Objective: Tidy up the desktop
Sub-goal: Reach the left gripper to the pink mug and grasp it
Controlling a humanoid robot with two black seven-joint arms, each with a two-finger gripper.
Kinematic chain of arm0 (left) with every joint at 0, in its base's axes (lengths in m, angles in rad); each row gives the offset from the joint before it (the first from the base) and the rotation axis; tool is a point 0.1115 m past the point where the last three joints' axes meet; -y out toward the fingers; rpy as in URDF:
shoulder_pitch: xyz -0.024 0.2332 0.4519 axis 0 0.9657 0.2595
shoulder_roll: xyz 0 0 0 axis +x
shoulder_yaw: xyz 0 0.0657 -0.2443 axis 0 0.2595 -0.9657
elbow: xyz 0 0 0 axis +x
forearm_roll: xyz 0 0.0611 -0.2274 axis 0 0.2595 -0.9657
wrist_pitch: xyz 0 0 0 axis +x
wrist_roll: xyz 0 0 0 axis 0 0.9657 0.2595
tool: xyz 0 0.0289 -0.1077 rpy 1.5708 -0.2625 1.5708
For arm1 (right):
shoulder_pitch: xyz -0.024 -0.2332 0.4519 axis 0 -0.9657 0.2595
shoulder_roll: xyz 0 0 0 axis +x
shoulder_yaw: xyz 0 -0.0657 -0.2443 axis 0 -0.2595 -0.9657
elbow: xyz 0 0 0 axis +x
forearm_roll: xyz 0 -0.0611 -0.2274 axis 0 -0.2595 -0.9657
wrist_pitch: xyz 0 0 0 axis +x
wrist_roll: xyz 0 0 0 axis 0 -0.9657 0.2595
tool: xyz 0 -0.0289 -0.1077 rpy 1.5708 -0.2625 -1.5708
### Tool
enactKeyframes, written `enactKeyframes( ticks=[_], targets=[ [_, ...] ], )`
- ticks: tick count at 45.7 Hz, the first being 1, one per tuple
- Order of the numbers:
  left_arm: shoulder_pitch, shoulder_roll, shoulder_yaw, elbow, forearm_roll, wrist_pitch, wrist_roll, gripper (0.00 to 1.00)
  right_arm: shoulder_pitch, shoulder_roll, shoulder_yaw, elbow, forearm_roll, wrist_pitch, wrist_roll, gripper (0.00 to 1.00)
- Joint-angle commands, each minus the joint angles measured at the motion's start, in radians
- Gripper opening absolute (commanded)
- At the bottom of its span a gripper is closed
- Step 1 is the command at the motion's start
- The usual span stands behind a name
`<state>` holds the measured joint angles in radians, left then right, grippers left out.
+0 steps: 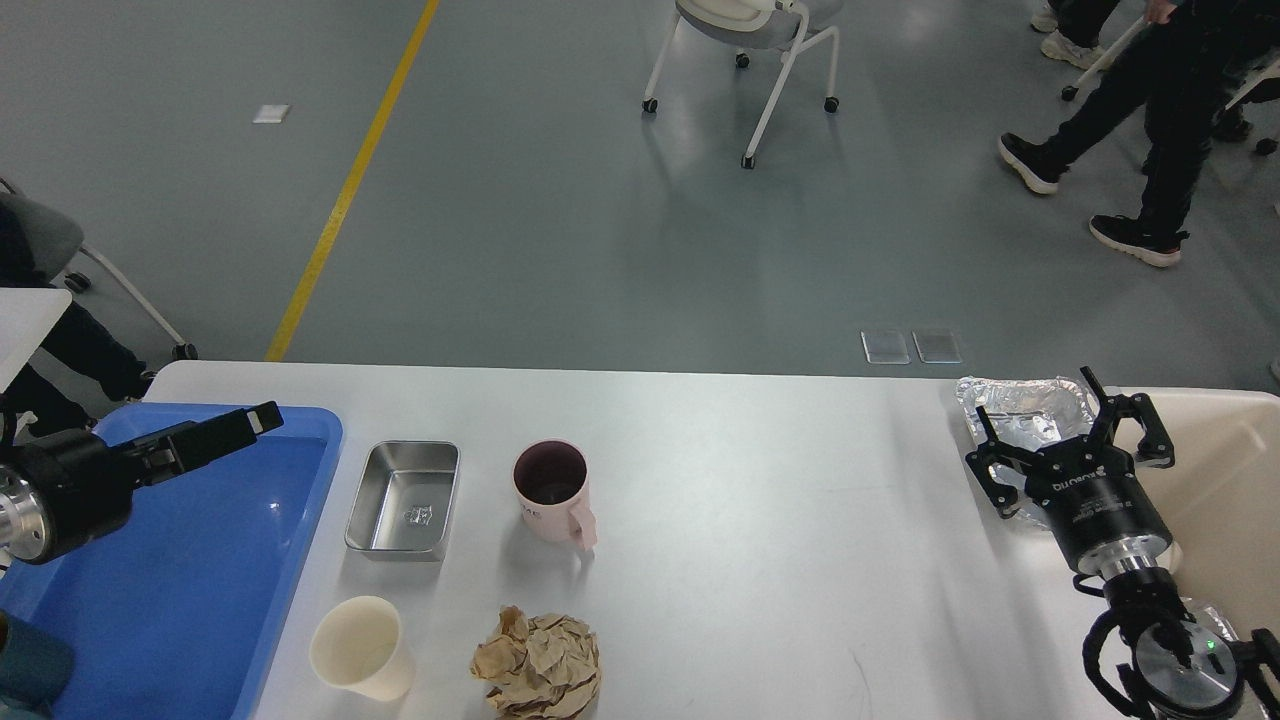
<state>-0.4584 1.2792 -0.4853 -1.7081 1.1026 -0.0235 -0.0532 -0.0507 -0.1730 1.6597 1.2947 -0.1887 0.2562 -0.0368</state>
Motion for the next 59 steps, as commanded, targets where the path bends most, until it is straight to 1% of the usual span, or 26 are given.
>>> enactKeyframes(
  ticks=[1, 3, 6, 11, 18, 20, 22, 24, 27, 30, 34, 39, 40, 44, 48, 55, 59],
  targets=[
    [-0.008, -0.009, -0.003, 0.001, 0.085, 0.000, 0.071, 0.97, -0.003, -0.013, 0.000, 0.000, 0.000, 0.000, 0.000, 1.00],
    [-0.014, -0.023, -0.007, 0.001, 0.109, 0.000, 0.117, 0.97, -0.003, -0.014, 0.002, 0.000, 0.000, 0.000, 0.000, 1.00],
    [-0.029, -0.076, -0.007, 0.001, 0.108, -0.001, 0.144, 0.97, -0.005, -0.014, 0.002, 0.000, 0.000, 0.000, 0.000, 1.00],
    [-0.029, -0.127, -0.006, 0.007, 0.102, -0.001, 0.151, 0.97, -0.006, -0.014, 0.002, 0.000, 0.000, 0.000, 0.000, 1.00],
    [-0.043, -0.155, -0.001, 0.038, 0.091, -0.007, 0.138, 0.97, -0.008, -0.014, 0.002, 0.000, 0.000, 0.000, 0.000, 1.00],
    [-0.045, -0.169, 0.001, 0.044, 0.092, -0.012, 0.145, 0.97, -0.008, -0.014, 0.002, 0.000, 0.000, 0.000, 0.000, 1.00],
    [-0.046, -0.173, 0.001, 0.047, 0.092, -0.033, 0.151, 0.97, -0.008, -0.014, 0.002, 0.000, 0.000, 0.000, 0.000, 1.00],
    [-0.052, -0.178, 0.001, 0.054, 0.092, -0.071, 0.157, 0.97, -0.008, -0.014, 0.002, 0.000, 0.000, 0.000, 0.000, 1.00],
    [-0.072, -0.195, 0.001, 0.087, 0.094, -0.117, 0.180, 0.97, -0.009, -0.014, 0.002, 0.000, 0.000, 0.000, 0.000, 1.00],
    [-0.107, -0.250, 0.002, 0.139, 0.094, -0.141, 0.207, 0.97, -0.009, -0.013, 0.002, 0.000, 0.000, 0.000, 0.000, 1.00],
    [-0.149, -0.323, 0.030, 0.186, 0.095, -0.144, 0.208, 0.97, -0.009, -0.011, 0.002, 0.000, 0.000, 0.000, 0.000, 1.00],
    [-0.224, -0.415, 0.120, 0.229, 0.095, -0.138, 0.211, 0.97, -0.011, -0.011, 0.002, 0.000, 0.000, 0.000, 0.000, 1.00],
    [-0.258, -0.454, 0.158, 0.252, 0.095, -0.135, 0.214, 0.97, -0.011, -0.011, 0.002, 0.000, 0.000, 0.000, 0.000, 1.00],
    [-0.310, -0.529, 0.209, 0.320, 0.094, -0.133, 0.216, 0.97, -0.011, -0.011, 0.002, 0.000, 0.000, 0.000, 0.000, 1.00],
    [-0.339, -0.599, 0.243, 0.383, 0.094, -0.133, 0.222, 0.97, -0.011, -0.011, 0.002, 0.000, 0.000, 0.000, 0.000, 1.00],
    [-0.367, -0.675, 0.292, 0.470, 0.095, -0.131, 0.245, 0.97, -0.012, -0.013, 0.003, -0.002, 0.000, 0.000, 0.000, 1.00],
    [-0.378, -0.719, 0.301, 0.501, 0.095, -0.133, 0.256, 0.97, -0.012, -0.013, 0.003, 0.000, 0.000, 0.000, 0.000, 1.00]
  ],
)
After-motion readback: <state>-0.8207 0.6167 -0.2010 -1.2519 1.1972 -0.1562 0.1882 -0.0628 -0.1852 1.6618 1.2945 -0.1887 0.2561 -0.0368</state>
